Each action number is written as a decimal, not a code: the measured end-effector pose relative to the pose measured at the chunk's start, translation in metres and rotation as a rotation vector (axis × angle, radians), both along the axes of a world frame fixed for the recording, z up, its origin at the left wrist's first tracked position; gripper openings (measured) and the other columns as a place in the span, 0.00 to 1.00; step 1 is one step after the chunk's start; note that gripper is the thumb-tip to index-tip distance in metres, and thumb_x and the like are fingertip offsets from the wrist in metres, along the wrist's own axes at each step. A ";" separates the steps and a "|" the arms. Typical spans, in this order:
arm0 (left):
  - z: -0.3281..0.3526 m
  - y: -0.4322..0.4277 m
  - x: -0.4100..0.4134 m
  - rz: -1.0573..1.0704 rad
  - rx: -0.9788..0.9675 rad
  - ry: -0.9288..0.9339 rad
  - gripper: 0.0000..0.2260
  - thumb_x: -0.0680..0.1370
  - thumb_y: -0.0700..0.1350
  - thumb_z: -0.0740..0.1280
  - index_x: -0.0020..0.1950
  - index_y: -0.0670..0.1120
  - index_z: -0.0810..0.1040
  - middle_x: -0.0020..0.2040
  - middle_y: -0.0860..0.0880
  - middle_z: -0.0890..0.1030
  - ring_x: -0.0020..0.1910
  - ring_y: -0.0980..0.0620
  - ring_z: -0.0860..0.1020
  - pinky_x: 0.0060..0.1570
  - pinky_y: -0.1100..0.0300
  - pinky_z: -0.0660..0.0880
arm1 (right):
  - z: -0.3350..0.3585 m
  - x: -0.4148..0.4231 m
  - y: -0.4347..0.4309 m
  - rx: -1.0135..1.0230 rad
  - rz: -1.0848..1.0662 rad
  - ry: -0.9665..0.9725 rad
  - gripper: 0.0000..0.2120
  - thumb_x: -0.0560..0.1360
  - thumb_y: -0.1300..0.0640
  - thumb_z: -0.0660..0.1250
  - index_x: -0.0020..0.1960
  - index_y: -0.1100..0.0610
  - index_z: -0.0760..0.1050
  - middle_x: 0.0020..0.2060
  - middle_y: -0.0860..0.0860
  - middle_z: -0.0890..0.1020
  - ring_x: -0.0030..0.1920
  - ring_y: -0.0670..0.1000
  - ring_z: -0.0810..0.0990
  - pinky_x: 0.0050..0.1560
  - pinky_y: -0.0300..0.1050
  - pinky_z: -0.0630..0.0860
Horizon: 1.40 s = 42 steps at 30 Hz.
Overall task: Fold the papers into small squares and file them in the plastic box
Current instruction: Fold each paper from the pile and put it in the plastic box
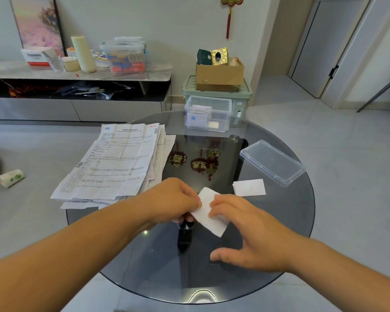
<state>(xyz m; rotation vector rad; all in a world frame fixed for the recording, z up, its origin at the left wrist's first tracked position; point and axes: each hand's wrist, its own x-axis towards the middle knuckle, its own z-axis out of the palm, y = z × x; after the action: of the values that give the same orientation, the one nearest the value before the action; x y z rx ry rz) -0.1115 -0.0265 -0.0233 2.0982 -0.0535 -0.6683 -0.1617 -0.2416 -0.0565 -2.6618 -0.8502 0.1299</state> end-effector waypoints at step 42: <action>-0.007 -0.009 0.002 -0.464 0.449 -0.400 0.31 0.72 0.56 0.77 0.70 0.57 0.67 0.59 0.56 0.71 0.55 0.55 0.73 0.52 0.65 0.72 | 0.008 0.006 -0.002 0.048 -0.171 0.078 0.09 0.76 0.47 0.71 0.54 0.39 0.74 0.48 0.34 0.69 0.54 0.40 0.66 0.60 0.40 0.68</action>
<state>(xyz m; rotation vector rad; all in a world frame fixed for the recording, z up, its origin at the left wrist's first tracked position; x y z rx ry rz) -0.1095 -0.0350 -0.0300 2.6621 -0.6867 -0.5481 -0.1559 -0.2438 -0.0482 -2.6514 -0.5907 0.1681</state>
